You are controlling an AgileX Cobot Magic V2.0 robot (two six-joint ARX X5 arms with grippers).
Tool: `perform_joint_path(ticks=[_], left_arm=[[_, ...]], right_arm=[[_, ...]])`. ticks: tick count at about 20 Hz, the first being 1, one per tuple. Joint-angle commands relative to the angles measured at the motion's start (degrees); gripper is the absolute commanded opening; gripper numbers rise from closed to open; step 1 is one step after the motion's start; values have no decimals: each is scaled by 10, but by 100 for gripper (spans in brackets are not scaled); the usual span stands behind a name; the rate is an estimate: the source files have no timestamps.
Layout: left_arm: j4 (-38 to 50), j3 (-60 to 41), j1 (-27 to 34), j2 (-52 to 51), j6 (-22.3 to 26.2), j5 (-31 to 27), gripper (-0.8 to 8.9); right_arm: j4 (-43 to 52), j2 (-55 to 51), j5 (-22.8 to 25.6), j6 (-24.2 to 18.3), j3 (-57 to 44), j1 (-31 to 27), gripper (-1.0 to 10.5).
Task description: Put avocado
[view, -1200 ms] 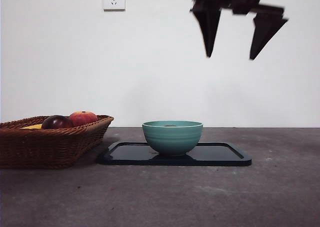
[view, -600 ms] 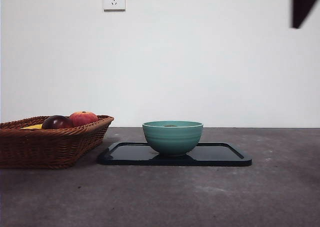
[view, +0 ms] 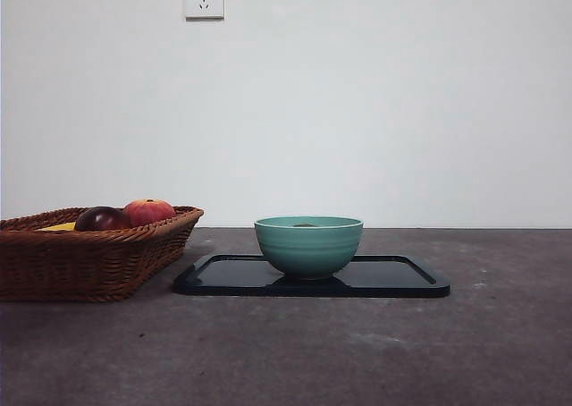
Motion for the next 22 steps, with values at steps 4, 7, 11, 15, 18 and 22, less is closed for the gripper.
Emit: perform_joint_path(ticks=[4, 7, 11, 15, 18, 22], left_arm=[[8, 5, -5, 2, 2, -3, 498], [9, 5, -5, 2, 3, -3, 498], [9, 5, -5, 2, 3, -3, 473], [9, 5, -5, 2, 3, -3, -8], [9, 5, -5, 2, 3, -3, 18], [9, 5, -5, 2, 3, -3, 18]], right_arm=[[5, -9, 0, 7, 2, 4, 505], [6, -9, 0, 7, 2, 4, 505], [6, -9, 0, 7, 2, 4, 501], [6, -9, 0, 7, 2, 4, 19], [6, -9, 0, 7, 2, 4, 19], [6, -9, 2, 7, 3, 4, 19]])
